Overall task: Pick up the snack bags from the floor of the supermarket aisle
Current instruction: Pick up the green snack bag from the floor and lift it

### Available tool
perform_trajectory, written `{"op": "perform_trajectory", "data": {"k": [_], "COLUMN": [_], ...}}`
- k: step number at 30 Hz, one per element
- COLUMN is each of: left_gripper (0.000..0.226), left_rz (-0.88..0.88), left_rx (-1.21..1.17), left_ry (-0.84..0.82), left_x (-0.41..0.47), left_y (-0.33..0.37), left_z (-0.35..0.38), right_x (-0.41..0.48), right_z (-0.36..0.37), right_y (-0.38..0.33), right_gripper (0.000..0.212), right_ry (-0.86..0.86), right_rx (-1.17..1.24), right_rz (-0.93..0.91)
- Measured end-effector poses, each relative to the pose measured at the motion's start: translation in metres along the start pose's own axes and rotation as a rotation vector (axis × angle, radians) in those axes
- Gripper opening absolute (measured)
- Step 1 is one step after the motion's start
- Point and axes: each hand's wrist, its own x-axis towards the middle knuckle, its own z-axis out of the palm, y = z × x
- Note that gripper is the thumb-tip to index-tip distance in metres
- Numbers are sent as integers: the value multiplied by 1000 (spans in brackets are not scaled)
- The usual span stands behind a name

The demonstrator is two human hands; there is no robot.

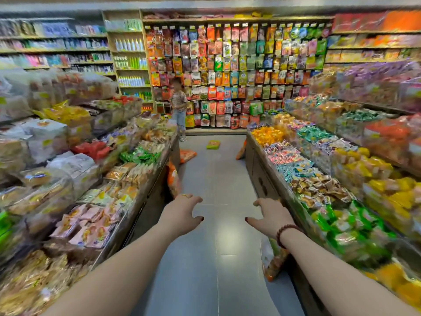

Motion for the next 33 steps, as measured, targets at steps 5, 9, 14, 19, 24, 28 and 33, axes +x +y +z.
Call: {"op": "perform_trajectory", "data": {"k": [5,9,14,19,24,28,33], "left_gripper": [56,59,58,59,59,59,58], "left_rz": [-19,-25,-49,-73,-84,-111,-170], "left_rx": [16,17,-22,-30,-14,12,30], "left_ry": [-27,-2,-15,-44,-51,-34,-65], "left_x": [101,196,319,426,530,620,729], "left_y": [-30,-64,-109,-137,-163,-181,-197], "left_z": [27,45,56,69,93,114,127], "right_x": [109,208,336,448,564,670,801], "right_z": [22,40,46,52,65,73,70], "right_y": [14,18,13,15,25,44,67], "right_gripper": [58,59,59,59,58,59,60], "right_ry": [-19,-21,-40,-52,-66,-61,-88], "right_rx": [-23,-57,-69,-71,-50,-33,9], "right_rz": [-28,-27,-22,-28,-46,-73,-107]}}
